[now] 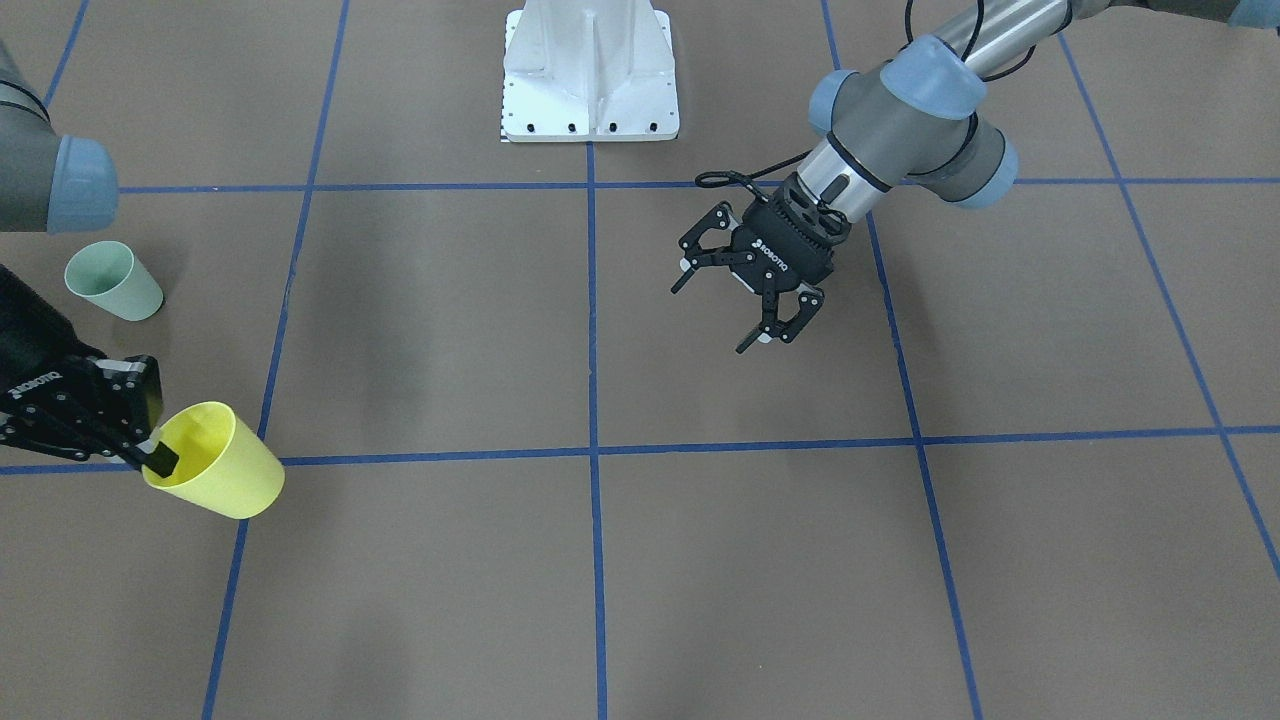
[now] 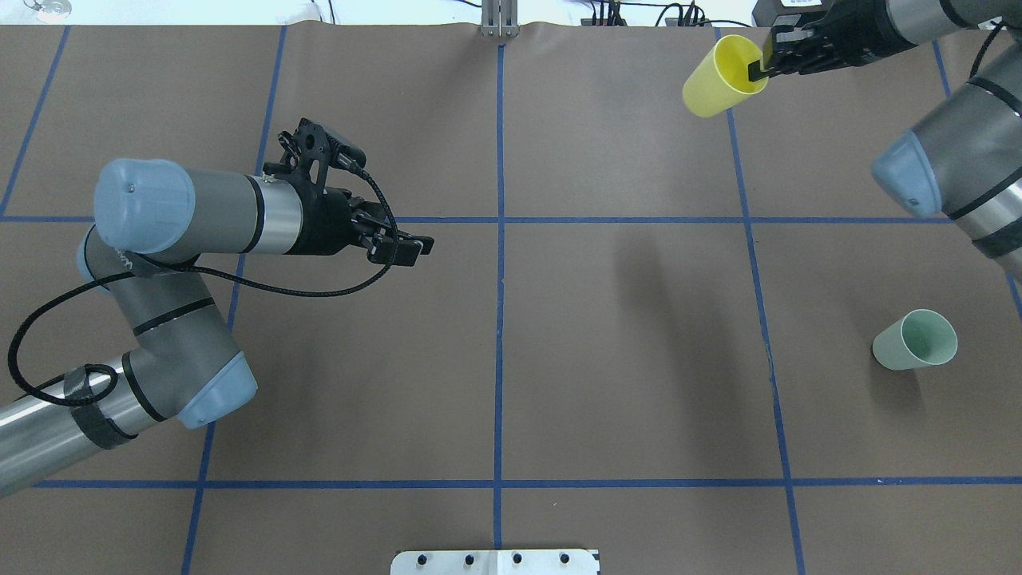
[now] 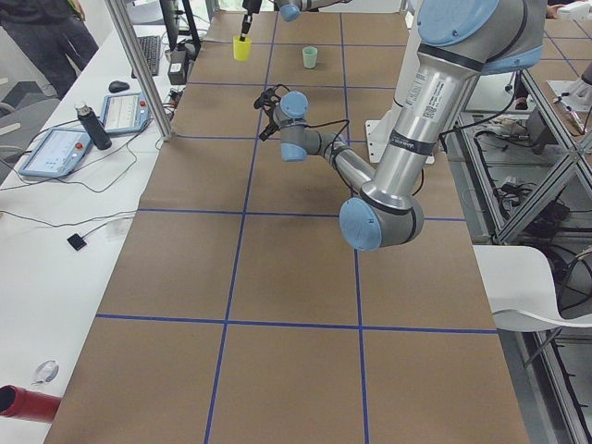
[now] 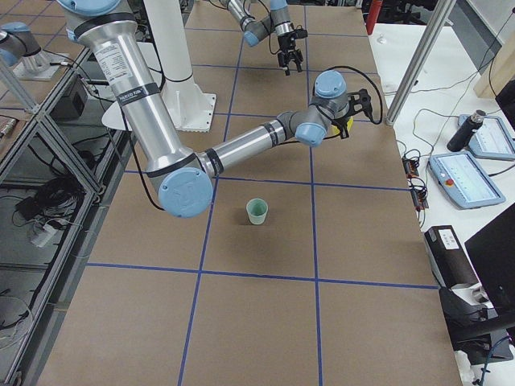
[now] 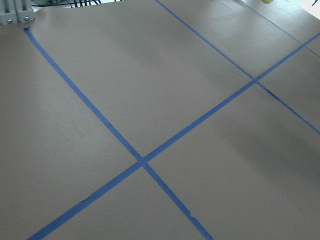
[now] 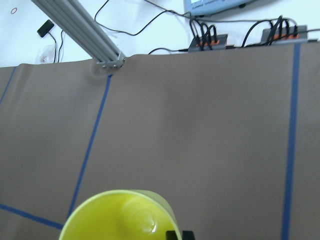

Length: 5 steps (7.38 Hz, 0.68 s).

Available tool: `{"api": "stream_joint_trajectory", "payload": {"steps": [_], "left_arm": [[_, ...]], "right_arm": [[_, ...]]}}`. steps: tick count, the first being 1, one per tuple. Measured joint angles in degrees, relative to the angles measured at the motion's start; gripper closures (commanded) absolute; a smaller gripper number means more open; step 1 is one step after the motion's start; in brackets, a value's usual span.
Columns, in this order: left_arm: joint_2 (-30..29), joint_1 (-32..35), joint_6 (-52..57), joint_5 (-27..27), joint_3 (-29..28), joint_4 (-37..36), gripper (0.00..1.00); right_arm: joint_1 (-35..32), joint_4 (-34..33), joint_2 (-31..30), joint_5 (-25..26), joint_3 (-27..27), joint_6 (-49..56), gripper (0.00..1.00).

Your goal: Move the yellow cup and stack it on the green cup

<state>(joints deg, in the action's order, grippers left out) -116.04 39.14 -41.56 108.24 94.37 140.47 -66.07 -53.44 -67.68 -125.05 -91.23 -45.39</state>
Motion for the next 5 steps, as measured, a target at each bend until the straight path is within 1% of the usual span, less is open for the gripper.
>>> {"api": "stream_joint_trajectory", "payload": {"steps": [1, 2, 3, 4, 5], "left_arm": [[-0.03, 1.21, 0.11, -0.01, 0.06, -2.29, 0.0], [-0.05, 2.5, 0.37, 0.03, 0.05, -4.41, 0.0], [-0.06, 3.62, 0.61, 0.09, -0.05, -5.83, 0.0], [-0.09, 4.62, 0.71, 0.16, -0.22, -6.86, 0.0], [-0.2, 5.51, 0.73, 0.28, -0.39, -8.31, 0.0]], "right_arm": [[-1.11, -3.19, -1.71, 3.0, -0.74, 6.83, 1.0], [-2.5, -10.37, -3.07, 5.8, -3.19, 15.94, 1.0], [-3.64, -20.04, -3.95, 7.95, -6.89, 24.99, 1.0], [-4.57, -30.34, -4.51, 8.8, -10.79, 32.86, 1.0], [-5.27, -38.25, -5.34, 7.77, -13.71, 37.53, 1.0]]}}
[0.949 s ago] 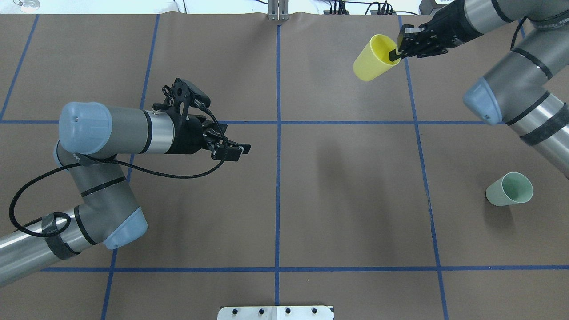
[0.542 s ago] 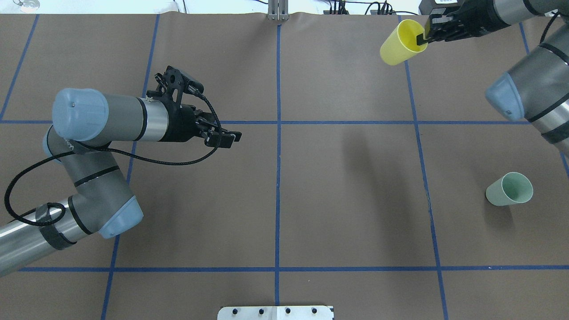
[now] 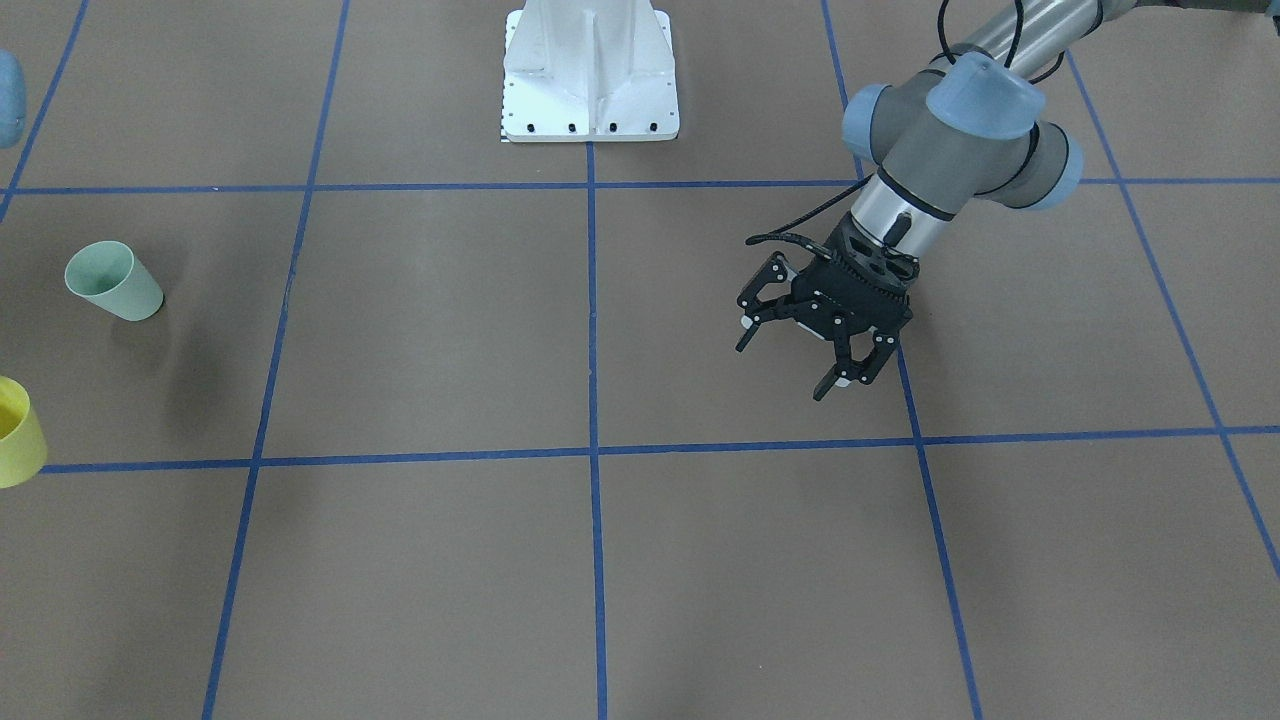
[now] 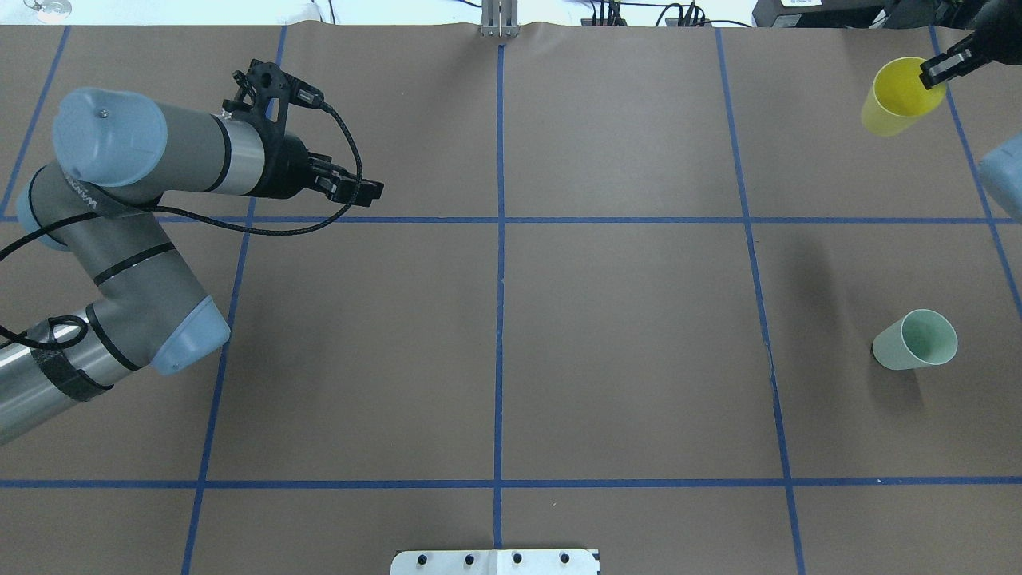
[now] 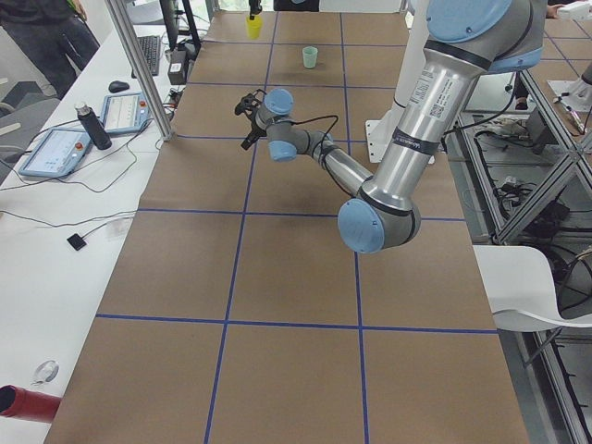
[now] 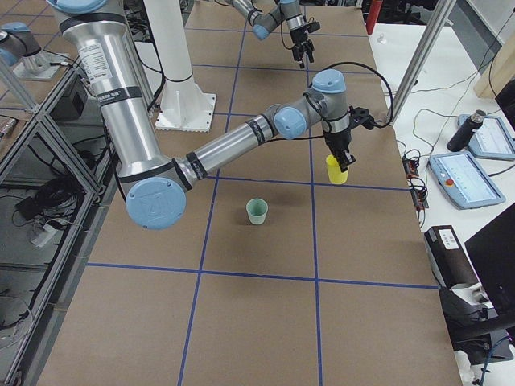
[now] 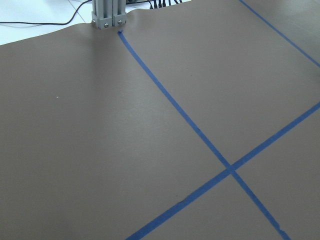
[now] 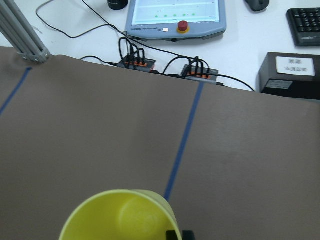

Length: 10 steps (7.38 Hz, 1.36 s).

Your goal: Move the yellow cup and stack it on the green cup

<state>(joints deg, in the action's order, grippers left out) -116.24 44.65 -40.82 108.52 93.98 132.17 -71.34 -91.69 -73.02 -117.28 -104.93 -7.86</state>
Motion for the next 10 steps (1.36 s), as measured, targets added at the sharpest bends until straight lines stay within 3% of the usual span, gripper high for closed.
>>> {"api": "stream_joint_trajectory", "payload": {"steps": [2, 4, 6, 10], "left_arm": [[-0.53, 1.31, -0.44, 0.22, -0.06, -4.82, 0.0], [-0.78, 2.72, -0.58, 0.66, -0.1, -9.73, 0.0], [-1.52, 4.55, -0.48, 3.1, -0.17, -13.89, 0.0], [-1.88, 5.31, 0.01, 4.14, -0.61, -14.95, 0.0]], "right_arm": [[-0.56, -6.91, -4.18, -8.34, -2.39, 2.52, 1.0], [-1.15, -7.78, -9.63, -15.03, -4.39, 2.74, 1.0], [-1.23, -7.84, -14.42, -17.1, -6.86, 2.9, 1.0], [-0.81, -4.55, -19.59, -17.73, -7.2, 3.14, 1.0]]}}
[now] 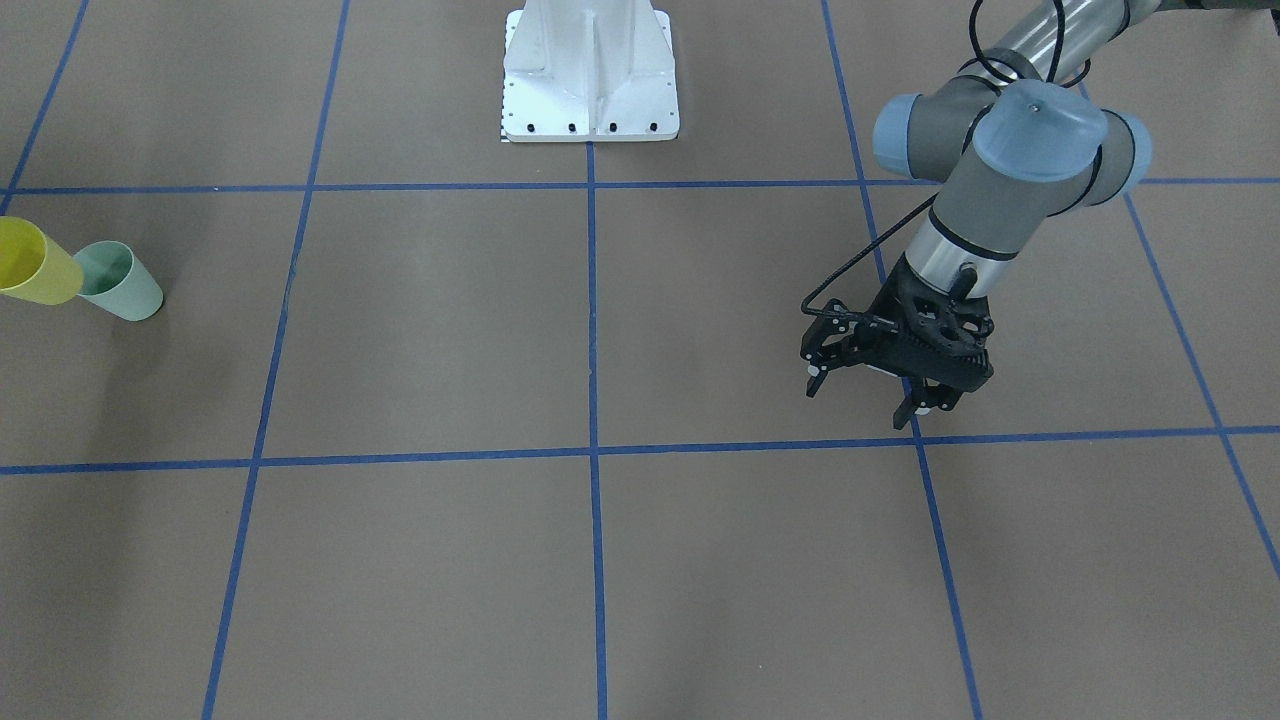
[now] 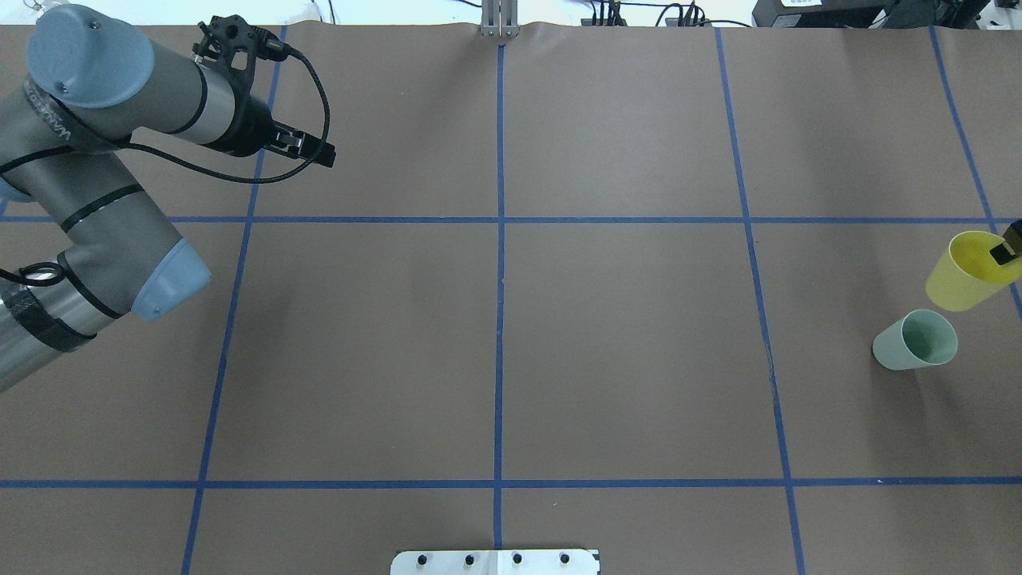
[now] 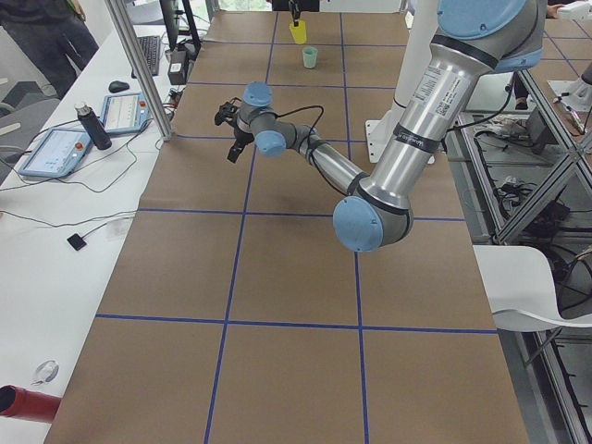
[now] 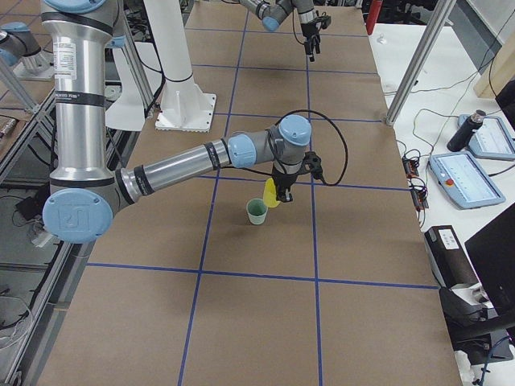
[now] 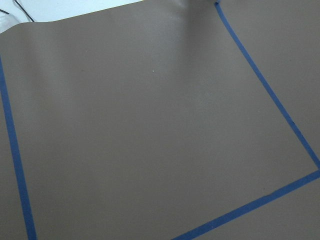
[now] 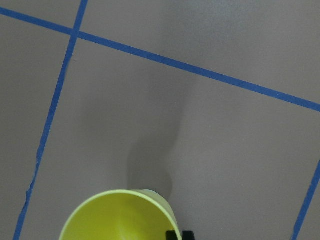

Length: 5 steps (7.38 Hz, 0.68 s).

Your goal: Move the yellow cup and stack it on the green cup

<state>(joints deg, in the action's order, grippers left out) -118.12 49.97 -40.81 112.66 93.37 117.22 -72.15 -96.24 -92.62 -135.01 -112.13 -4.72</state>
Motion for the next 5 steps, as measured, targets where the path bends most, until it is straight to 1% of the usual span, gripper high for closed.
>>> {"api": "stream_joint_trajectory", "payload": {"steps": [5], "left_arm": [[-0.06, -0.02, 0.11, -0.07, -0.52, 0.03, 0.0]], "right_arm": [[3.92, 0.7, -1.34, -0.06, 0.28, -0.08, 1.0]]}}
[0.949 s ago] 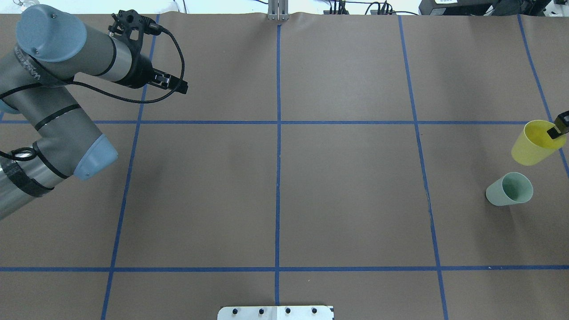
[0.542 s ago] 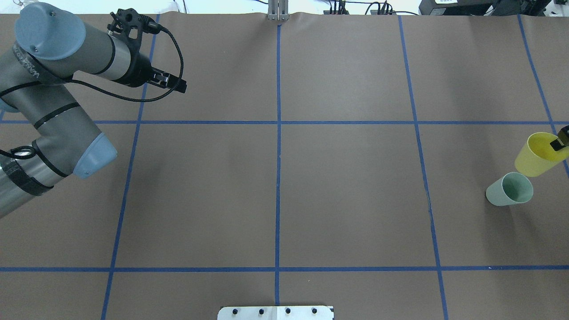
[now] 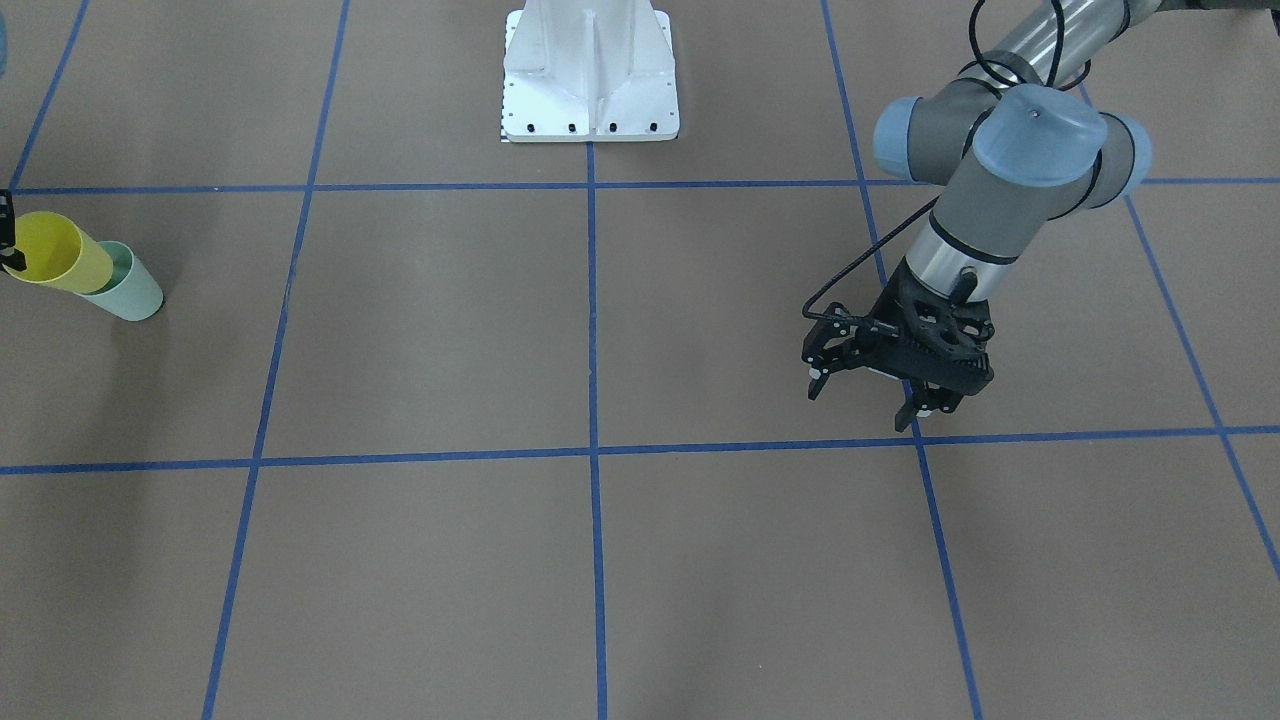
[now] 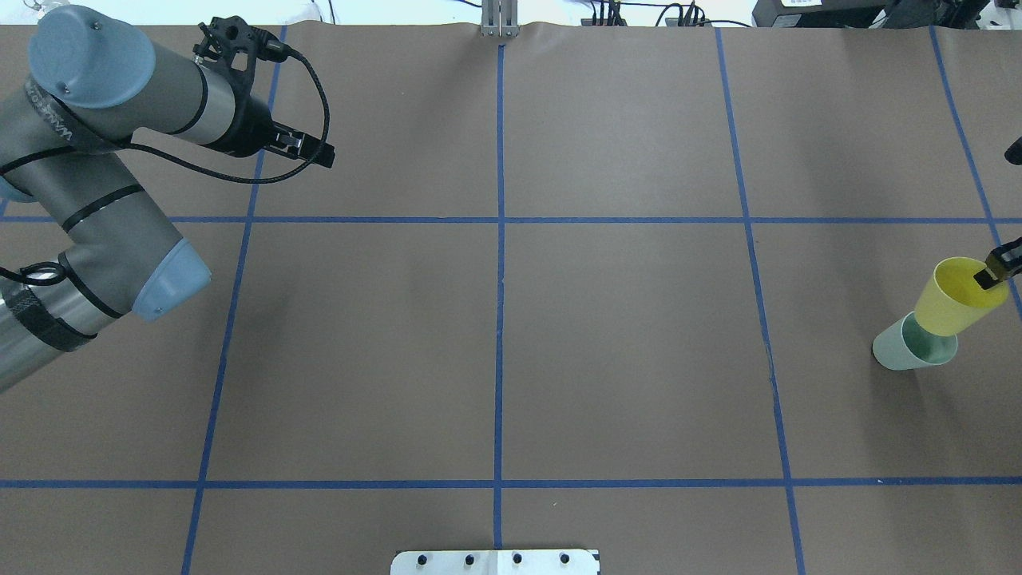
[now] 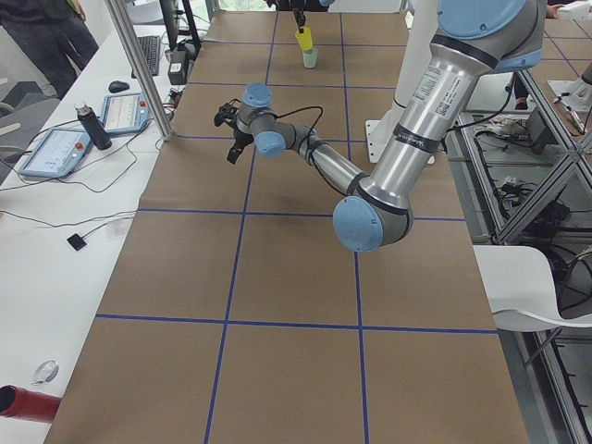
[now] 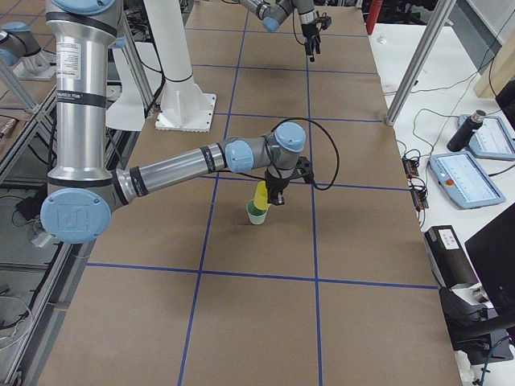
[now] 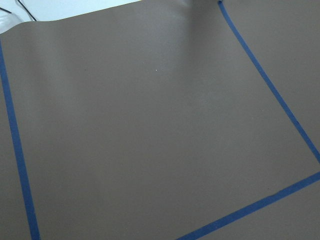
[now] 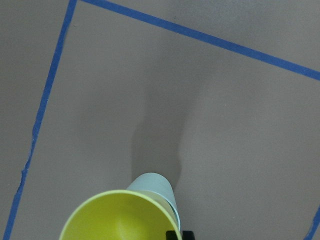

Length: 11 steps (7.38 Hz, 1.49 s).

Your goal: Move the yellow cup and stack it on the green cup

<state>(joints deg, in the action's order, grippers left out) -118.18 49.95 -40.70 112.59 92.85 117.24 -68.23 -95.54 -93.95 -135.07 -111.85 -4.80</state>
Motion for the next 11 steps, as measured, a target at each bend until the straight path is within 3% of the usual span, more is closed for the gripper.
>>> {"api": "stream_joint_trajectory", "payload": {"steps": [11], "left_arm": [[-0.84, 0.01, -0.02, 0.05, -1.09, 0.46, 0.0]], "right_arm": [[1.99, 0.18, -0.22, 0.16, 1.08, 0.13, 1.0]]}}
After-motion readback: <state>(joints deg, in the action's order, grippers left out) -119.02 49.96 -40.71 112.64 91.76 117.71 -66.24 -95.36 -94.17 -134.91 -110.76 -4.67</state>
